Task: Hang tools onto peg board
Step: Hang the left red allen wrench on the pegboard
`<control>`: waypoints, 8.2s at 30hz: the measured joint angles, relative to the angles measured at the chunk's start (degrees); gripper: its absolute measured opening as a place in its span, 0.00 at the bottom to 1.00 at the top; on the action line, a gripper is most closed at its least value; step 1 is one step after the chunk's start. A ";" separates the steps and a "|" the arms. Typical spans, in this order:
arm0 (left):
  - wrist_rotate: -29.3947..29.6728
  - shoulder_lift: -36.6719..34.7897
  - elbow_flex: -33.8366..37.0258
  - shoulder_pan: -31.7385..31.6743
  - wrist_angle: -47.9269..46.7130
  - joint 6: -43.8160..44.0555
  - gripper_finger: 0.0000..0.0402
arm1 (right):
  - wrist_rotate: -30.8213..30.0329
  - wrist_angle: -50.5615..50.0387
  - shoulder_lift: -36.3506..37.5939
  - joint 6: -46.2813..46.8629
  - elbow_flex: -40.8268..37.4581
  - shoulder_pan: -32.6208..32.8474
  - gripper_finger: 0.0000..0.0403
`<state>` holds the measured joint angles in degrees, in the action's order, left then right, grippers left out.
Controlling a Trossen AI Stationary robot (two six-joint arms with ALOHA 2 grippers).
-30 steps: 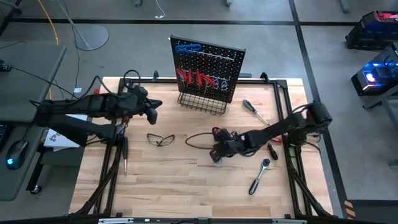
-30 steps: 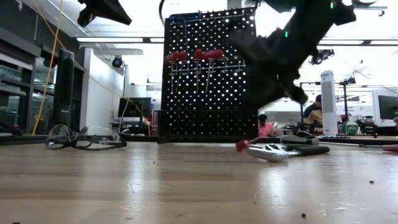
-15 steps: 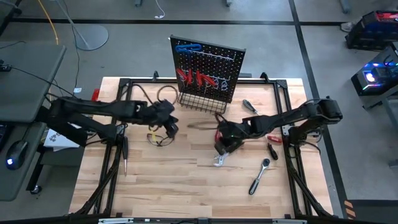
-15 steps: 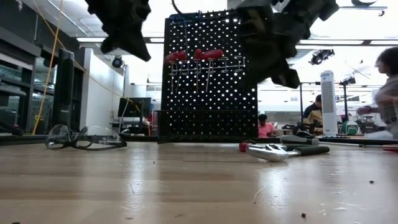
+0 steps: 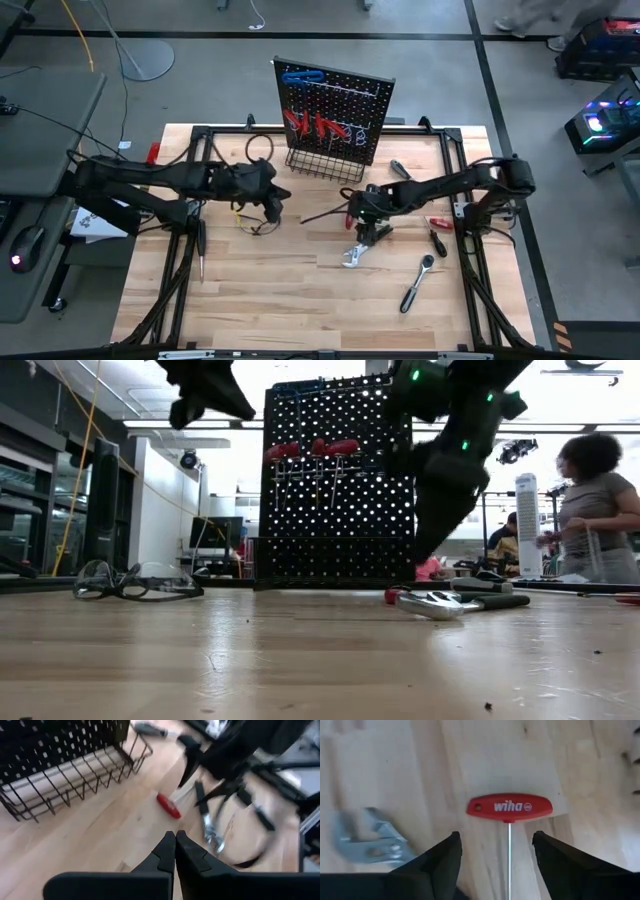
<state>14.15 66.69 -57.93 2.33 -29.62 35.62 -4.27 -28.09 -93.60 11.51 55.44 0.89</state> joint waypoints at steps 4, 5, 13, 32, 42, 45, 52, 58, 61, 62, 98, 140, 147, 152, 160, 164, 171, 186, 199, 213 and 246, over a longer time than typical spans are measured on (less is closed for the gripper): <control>3.08 -2.62 0.00 0.69 -0.05 0.34 0.00 | 0.20 2.19 -3.90 -0.25 0.00 -2.25 0.53; 3.83 -3.10 0.00 0.85 -0.07 0.32 0.00 | 0.25 2.34 -4.99 -0.71 0.00 -2.62 0.50; 6.46 -5.25 0.00 1.18 -0.29 0.32 0.00 | 2.32 -0.51 -14.03 -2.08 1.17 -3.25 0.22; 22.48 -26.72 -0.04 1.81 2.57 -10.08 0.00 | -3.10 -11.43 5.51 9.94 15.88 0.20 0.00; 26.55 -25.84 -0.02 1.81 2.28 -13.31 0.00 | -36.01 9.75 5.43 8.48 26.32 1.83 0.00; 26.54 -24.87 0.00 1.81 2.32 -13.32 0.00 | -46.23 16.54 5.48 6.45 26.27 1.82 0.00; 22.73 -23.06 0.02 1.81 2.56 -11.75 0.00 | -57.84 29.45 6.02 9.38 20.15 1.03 0.00; 20.42 -23.01 0.02 1.81 2.44 -11.74 0.00 | -58.08 59.45 8.85 3.17 6.32 1.50 0.00; 20.57 -23.28 0.00 1.81 2.48 -12.03 0.00 | -58.95 73.62 8.72 -8.79 2.15 1.19 0.00; 20.57 -23.30 0.00 1.81 2.46 -12.27 0.00 | -59.30 76.17 8.72 -11.84 1.92 0.87 0.00; 22.10 -23.24 0.00 1.85 0.75 -15.76 0.00 | -57.82 76.77 0.08 -24.82 4.81 -7.77 0.00; 22.04 -23.25 -0.02 1.83 -1.04 -14.72 0.00 | -73.51 66.81 1.52 -20.64 4.81 -3.06 0.59; 22.05 -23.26 -0.02 1.83 -1.12 -14.74 0.00 | -73.77 66.79 3.97 -24.41 4.81 -3.67 0.59; 22.08 -23.27 -0.04 1.85 -2.73 -14.72 0.00 | -73.79 66.81 4.46 -25.07 4.81 -3.63 0.59; 22.06 -23.27 -0.04 1.84 -3.97 -14.76 0.00 | -72.68 67.60 7.88 -27.85 4.83 1.53 0.59; 22.08 -23.27 -0.04 1.81 -4.08 -16.40 0.00 | -70.80 66.49 9.11 -31.43 4.83 8.09 0.57; 23.26 -23.24 -0.04 1.81 -4.01 -17.29 0.00 | -64.85 37.94 7.99 -4.51 10.57 14.70 0.10; 24.26 -23.20 -0.03 1.81 -3.52 -14.23 0.00 | -48.70 18.33 -0.29 18.21 13.84 3.99 0.00; 27.72 -23.20 -0.04 1.81 -3.64 -15.83 0.00 | -50.97 19.60 1.61 9.13 14.09 0.31 0.00; 28.36 -23.20 -0.02 1.81 -5.03 -16.34 0.00 | -53.17 10.31 2.45 -6.36 30.67 3.20 0.00; 28.20 -23.20 -0.02 1.83 -7.07 -16.31 0.00 | -63.00 0.04 -7.75 -10.52 31.89 4.94 0.71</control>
<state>42.35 43.49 -57.95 4.16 -36.69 19.31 -67.27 -28.05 -101.35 0.98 87.33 5.83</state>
